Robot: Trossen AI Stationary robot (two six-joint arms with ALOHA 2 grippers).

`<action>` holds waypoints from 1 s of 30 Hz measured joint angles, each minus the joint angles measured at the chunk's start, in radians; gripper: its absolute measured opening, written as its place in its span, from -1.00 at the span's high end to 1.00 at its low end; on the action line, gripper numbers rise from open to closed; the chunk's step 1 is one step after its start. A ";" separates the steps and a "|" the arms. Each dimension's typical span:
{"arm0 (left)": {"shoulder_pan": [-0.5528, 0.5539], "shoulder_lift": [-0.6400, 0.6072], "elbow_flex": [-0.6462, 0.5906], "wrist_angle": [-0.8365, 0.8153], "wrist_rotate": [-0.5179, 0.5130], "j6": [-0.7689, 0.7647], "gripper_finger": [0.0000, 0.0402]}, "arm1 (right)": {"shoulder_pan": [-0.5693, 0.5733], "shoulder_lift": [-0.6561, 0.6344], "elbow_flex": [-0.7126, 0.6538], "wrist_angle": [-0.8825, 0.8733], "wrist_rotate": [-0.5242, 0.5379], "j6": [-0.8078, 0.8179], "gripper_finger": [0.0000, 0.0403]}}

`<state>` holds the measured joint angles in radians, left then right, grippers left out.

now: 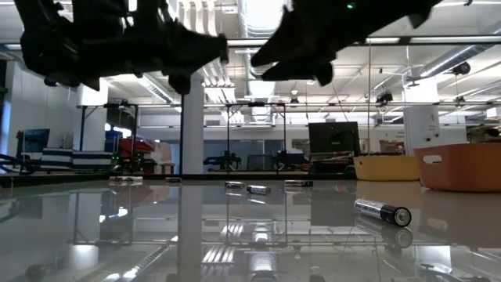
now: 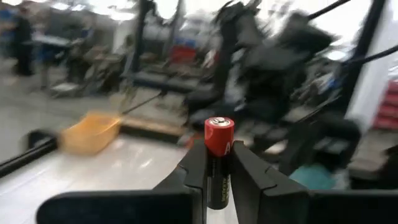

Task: Sort batteries
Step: Put the top left orange battery into the orange bin

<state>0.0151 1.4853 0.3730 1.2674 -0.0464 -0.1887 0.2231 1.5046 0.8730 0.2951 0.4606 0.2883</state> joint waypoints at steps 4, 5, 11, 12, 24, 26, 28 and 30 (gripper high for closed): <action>-0.047 0.086 0.051 0.052 0.000 -0.006 0.89 | -0.032 0.051 0.080 -0.006 -0.084 -0.017 -0.10; -0.052 0.101 0.063 0.053 0.000 -0.007 0.89 | -0.036 0.057 0.101 -0.018 -0.093 -0.025 -0.09; -0.061 0.160 0.094 0.087 0.022 -0.026 0.89 | -0.042 0.050 0.209 -0.209 -0.095 -0.030 0.07; -0.061 0.165 0.097 0.105 0.029 -0.028 0.89 | -0.042 0.049 0.220 -0.239 -0.095 -0.020 0.10; -0.062 0.191 0.117 0.166 0.055 -0.030 0.88 | -0.051 0.061 0.270 -0.261 -0.099 -0.010 0.62; -0.062 0.191 0.117 0.166 0.055 -0.027 0.88 | -0.051 0.060 0.272 -0.264 -0.099 -0.006 0.70; -0.062 0.191 0.117 0.165 0.055 -0.023 0.88 | -0.051 0.060 0.271 -0.266 -0.099 -0.002 0.77; -0.062 0.191 0.116 0.166 0.055 -0.023 0.87 | -0.051 0.059 0.271 -0.270 -0.099 -0.001 0.77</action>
<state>-0.0467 1.6768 0.4890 1.4331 0.0090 -0.2115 0.1719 1.5632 1.1442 0.0255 0.3612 0.2872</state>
